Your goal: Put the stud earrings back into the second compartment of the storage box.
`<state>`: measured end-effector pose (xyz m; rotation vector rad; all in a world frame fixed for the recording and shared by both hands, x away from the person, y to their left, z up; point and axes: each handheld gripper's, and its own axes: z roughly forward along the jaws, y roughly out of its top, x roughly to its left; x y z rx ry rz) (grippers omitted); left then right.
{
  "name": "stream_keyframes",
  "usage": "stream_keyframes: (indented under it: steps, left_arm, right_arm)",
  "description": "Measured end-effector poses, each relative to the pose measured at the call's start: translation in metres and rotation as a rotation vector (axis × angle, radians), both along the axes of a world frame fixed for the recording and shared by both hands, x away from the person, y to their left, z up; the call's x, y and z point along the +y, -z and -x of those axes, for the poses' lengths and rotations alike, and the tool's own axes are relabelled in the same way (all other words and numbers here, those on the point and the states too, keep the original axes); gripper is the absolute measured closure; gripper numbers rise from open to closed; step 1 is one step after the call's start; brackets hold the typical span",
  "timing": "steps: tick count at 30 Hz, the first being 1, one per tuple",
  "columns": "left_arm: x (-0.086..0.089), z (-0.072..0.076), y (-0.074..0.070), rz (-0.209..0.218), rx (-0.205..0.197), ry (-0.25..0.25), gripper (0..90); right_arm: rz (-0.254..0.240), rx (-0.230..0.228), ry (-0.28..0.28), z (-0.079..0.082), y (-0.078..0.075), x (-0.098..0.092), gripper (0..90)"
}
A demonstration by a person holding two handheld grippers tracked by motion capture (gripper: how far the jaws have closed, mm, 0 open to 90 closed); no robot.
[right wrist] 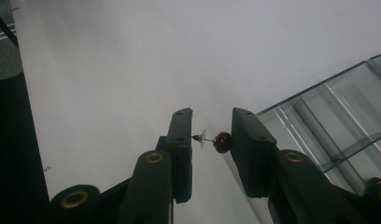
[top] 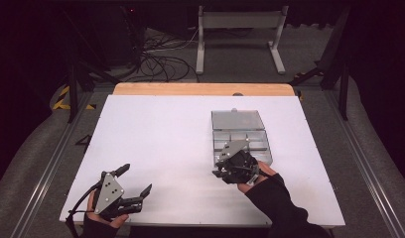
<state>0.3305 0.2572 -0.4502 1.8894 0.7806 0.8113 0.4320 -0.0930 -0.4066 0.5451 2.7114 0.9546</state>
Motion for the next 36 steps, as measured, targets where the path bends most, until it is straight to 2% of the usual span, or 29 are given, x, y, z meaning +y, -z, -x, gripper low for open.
stream_keyframes:
  steps: [10, 18, 22, 27, 36]
  left_arm:
    - [0.000, 0.000, 0.000, 0.001, 0.001, 0.000, 12.4]
    - [0.001, -0.001, 0.000, -0.005, -0.001, -0.001, 12.4]
    - [0.001, -0.001, 0.000, -0.005, 0.000, 0.000, 12.4]
    - [0.001, -0.001, 0.000, -0.008, -0.001, 0.001, 12.4]
    - [0.001, -0.001, 0.000, -0.007, -0.001, 0.001, 12.4]
  right_arm:
    - [-0.024, -0.018, 0.036, -0.015, -0.019, -0.007, 69.7]
    - [-0.065, 0.010, 0.079, -0.035, -0.026, -0.015, 69.7]
    - [-0.060, 0.006, 0.097, -0.043, -0.028, -0.018, 69.6]
    - [-0.087, 0.025, 0.129, -0.056, -0.027, -0.023, 69.7]
    - [-0.100, 0.018, 0.190, -0.080, -0.020, -0.030, 69.6]
